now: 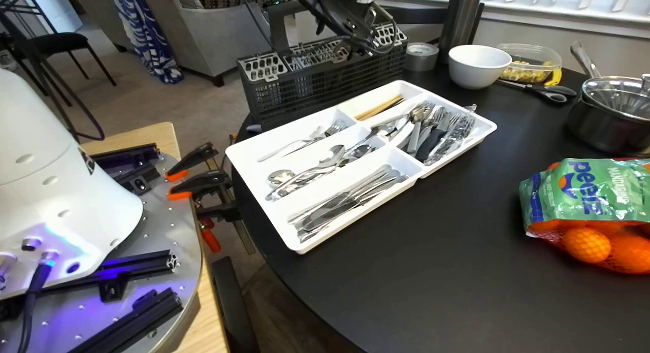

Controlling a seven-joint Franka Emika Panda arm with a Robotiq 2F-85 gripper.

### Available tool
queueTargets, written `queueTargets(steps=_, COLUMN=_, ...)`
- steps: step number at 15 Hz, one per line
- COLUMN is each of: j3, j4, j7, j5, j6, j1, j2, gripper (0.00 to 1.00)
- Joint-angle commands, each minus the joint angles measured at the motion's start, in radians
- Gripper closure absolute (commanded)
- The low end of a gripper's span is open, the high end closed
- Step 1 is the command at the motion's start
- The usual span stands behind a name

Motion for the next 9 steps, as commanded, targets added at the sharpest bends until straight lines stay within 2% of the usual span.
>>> queueTargets(steps=1, j3=0.021, j4=-0.116, j7=-0.117, j5=0.159, j6=0.101, j1=0.022, j2=-0.106, gripper=0.00)
queueTargets(steps=4, j3=0.008, j4=-0.151, j7=-0.149, j5=0.346, j6=0.132, j1=0.039, j2=-0.161, gripper=0.00)
queueTargets(steps=5, j3=-0.011, j4=-0.089, j7=-0.108, j5=0.258, j6=0.098, j1=0.055, j2=-0.089, gripper=0.00)
queueTargets(steps=9, j3=-0.021, j4=-0.091, j7=-0.112, j5=0.267, j6=0.097, j1=0.063, j2=-0.093, gripper=0.00)
